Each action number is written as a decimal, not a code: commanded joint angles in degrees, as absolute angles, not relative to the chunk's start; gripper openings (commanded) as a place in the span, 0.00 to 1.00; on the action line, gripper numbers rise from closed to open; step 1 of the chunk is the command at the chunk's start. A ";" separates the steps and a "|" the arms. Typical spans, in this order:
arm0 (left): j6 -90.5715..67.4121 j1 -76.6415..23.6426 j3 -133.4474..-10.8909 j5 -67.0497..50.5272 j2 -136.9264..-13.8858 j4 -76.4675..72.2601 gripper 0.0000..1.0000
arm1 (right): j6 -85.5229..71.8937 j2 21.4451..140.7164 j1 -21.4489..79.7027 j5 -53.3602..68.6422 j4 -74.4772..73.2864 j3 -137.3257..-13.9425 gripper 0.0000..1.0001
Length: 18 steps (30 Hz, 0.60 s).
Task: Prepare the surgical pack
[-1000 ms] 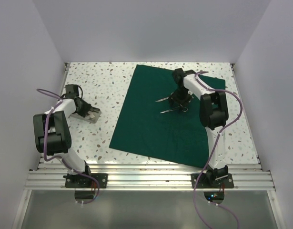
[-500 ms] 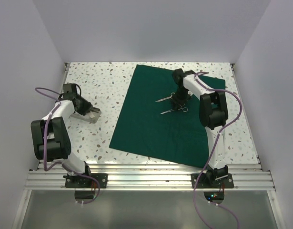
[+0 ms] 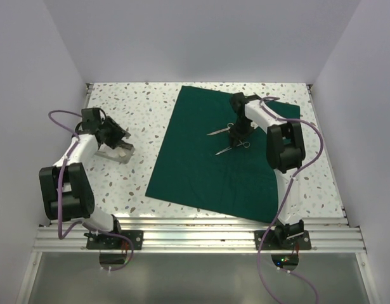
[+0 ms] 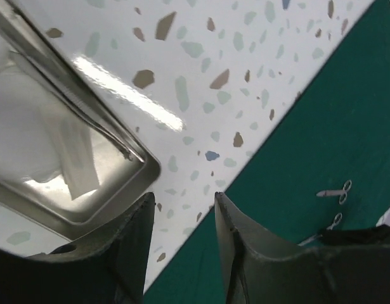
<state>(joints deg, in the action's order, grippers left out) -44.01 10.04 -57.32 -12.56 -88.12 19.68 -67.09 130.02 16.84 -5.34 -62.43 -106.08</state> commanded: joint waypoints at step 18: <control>-36.30 -1.49 -65.39 -34.54 -93.78 9.23 0.46 | -65.22 118.83 16.70 -7.91 -58.53 -96.68 0.00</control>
